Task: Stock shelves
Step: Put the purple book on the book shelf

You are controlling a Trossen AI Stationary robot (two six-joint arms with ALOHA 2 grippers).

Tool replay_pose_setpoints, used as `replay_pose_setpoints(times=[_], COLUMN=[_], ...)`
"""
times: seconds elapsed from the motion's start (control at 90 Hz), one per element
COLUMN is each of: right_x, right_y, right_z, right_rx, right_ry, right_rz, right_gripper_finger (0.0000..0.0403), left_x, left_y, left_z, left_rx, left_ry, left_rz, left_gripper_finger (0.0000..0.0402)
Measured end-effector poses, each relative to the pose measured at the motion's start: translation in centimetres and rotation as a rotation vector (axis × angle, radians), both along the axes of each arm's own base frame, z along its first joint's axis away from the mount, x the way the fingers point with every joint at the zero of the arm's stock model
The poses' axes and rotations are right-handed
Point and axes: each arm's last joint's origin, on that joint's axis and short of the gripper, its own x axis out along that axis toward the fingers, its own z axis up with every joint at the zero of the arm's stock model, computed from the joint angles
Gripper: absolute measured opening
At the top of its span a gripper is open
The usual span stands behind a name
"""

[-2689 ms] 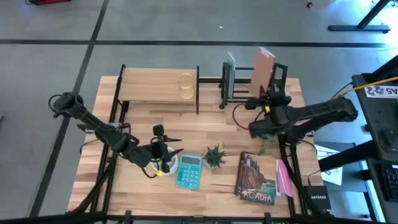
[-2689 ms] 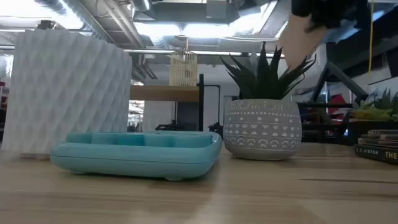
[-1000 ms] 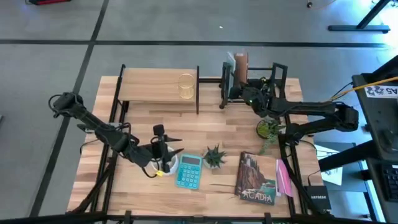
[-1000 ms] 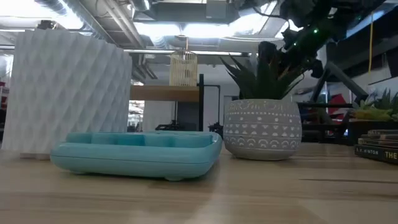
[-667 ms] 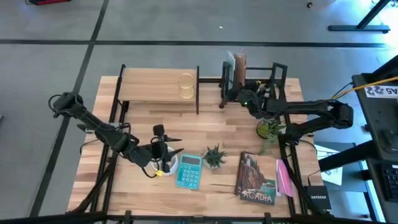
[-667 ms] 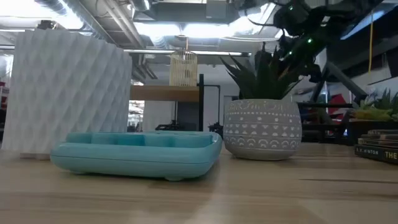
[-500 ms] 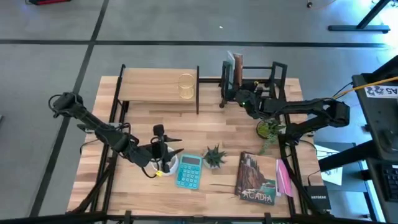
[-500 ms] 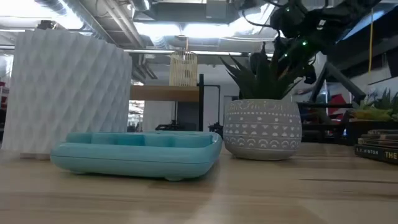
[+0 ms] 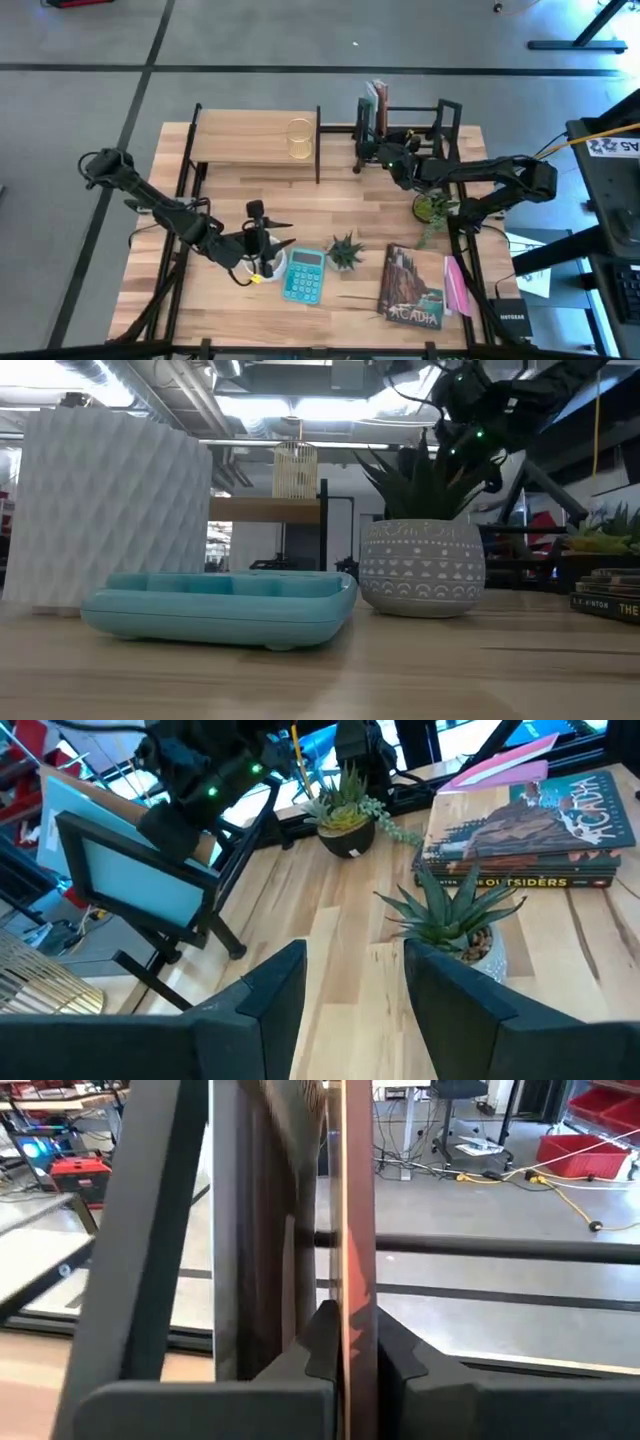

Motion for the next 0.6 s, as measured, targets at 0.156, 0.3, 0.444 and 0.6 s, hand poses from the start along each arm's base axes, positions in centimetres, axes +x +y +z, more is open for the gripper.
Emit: replay_pose_setpoints(times=[0.156, 0.3, 0.444, 0.6], right_x=[0.4, 0.5, 0.6, 0.6], right_y=[-0.2, -0.2, -0.2, -0.2], right_z=[-0.5, -0.8, -0.9, -1.1], right_rx=[-0.007, -0.004, 0.014, 0.024], right_ry=[-0.005, 0.001, 0.007, 0.024], right_rz=[-0.009, -0.007, 0.025, 0.037], right_gripper_finger=[0.0001, 0.0005, 0.0026, 0.0056], left_x=[0.0, 0.0, 0.0, 0.0], left_y=[0.0, 0.0, 0.0, 0.0], left_z=[0.0, 0.0, 0.0, 0.0], left_rx=[0.012, 0.010, 0.005, 0.004], left_ry=[0.004, 0.003, 0.002, 0.002], left_rz=[-0.004, -0.003, -0.001, -0.001], left_gripper_finger=[0.0155, 0.0155, 0.0155, 0.0155])
